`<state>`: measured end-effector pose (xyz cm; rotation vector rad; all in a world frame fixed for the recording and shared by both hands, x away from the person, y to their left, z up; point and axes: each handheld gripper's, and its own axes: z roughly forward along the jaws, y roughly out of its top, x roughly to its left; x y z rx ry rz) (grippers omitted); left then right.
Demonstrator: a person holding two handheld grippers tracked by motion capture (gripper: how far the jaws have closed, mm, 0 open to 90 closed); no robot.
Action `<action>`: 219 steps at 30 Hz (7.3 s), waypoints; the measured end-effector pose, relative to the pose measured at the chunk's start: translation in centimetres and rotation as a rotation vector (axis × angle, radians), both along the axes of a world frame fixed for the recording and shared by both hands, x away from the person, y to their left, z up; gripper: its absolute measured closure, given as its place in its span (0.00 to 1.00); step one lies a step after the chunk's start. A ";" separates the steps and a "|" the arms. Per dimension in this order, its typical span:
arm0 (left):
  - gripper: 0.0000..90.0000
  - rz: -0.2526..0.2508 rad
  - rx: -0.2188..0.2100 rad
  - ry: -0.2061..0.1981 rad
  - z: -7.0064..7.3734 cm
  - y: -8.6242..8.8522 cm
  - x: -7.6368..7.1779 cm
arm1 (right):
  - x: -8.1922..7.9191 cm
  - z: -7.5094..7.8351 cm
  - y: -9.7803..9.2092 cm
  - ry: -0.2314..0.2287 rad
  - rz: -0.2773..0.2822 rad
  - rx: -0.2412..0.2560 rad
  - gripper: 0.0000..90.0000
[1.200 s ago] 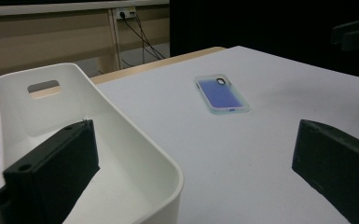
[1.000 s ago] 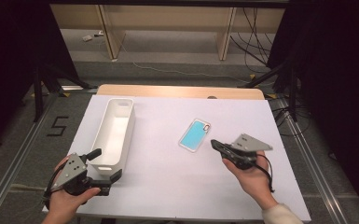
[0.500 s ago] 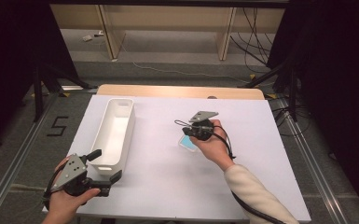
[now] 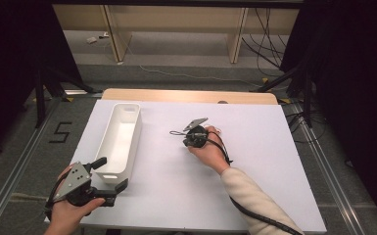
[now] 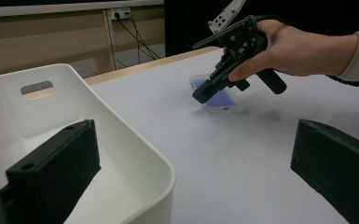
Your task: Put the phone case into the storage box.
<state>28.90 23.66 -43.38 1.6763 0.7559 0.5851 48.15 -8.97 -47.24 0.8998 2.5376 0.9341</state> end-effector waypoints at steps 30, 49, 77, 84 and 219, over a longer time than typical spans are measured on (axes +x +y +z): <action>0.01 -0.002 -0.003 0.001 0.0 0.0 -0.1 | -0.3 -0.3 -0.5 0.047 0.019 -0.050 1.00; 0.01 -0.006 0.000 -0.002 0.0 -0.1 -0.1 | -0.7 -0.1 -1.7 0.063 0.005 -0.059 1.00; 0.01 -0.006 -0.005 -0.002 0.0 -0.1 -0.2 | -0.8 -0.1 -2.0 0.064 -0.001 -0.022 1.00; 0.01 -0.005 -0.005 0.000 0.0 -0.1 -0.2 | -0.8 1.5 -2.7 0.006 0.020 0.011 0.86; 0.01 -0.017 -0.001 -0.011 0.1 0.0 -0.2 | 0.9 2.0 -2.0 0.162 0.605 -0.715 0.98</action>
